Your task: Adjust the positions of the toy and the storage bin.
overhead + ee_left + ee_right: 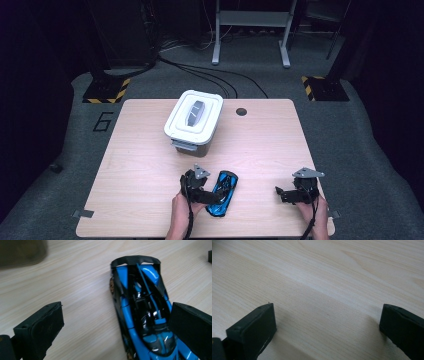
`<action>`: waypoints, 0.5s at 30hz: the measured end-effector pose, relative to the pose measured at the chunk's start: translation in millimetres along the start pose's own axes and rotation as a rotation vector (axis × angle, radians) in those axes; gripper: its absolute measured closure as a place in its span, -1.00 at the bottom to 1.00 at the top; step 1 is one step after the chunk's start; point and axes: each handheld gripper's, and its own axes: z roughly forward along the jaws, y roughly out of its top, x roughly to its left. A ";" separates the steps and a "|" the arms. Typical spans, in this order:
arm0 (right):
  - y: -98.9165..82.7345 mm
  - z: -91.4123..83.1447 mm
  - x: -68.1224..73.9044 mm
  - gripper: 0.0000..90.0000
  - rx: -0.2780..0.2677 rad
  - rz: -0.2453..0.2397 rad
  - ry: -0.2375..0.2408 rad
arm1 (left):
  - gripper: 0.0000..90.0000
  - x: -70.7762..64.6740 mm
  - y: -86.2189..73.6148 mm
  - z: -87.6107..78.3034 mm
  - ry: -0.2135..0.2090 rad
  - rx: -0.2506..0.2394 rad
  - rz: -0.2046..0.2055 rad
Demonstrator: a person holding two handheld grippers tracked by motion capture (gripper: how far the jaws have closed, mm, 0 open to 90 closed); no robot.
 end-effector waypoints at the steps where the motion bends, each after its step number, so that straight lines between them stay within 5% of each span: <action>1: 0.0 0.0 0.0 -1.00 0.000 0.000 0.000 | -1.00 -3.4 2.9 5.7 -0.009 0.019 0.009; 15: -0.1 0.0 0.0 -1.00 0.000 -0.004 0.000 | -1.00 -19.6 24.8 37.3 -0.010 0.081 0.005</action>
